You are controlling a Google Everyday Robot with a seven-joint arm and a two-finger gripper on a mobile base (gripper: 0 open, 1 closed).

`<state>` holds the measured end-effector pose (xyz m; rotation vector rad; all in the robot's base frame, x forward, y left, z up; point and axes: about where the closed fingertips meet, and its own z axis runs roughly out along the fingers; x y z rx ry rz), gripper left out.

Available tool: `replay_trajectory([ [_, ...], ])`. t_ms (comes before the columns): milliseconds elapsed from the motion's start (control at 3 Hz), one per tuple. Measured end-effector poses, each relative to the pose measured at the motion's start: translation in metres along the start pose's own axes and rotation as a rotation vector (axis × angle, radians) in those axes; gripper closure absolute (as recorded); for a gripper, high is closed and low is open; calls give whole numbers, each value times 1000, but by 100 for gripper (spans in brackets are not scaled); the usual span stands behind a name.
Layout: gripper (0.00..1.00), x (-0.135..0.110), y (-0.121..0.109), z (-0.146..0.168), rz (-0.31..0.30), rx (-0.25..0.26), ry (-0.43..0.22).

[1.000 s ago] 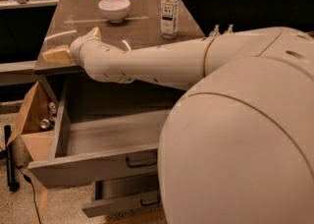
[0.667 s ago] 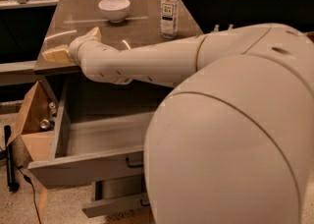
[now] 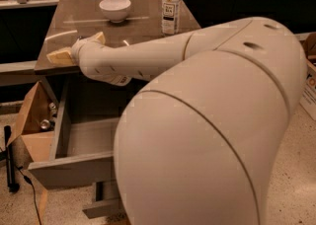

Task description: Place rxbar blueberry into top drawer

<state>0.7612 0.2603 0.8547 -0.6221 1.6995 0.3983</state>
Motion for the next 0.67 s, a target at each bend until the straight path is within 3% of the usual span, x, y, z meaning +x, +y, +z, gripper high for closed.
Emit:
replay_trajectory([
  [667, 0, 10, -13, 0, 22, 33, 44],
])
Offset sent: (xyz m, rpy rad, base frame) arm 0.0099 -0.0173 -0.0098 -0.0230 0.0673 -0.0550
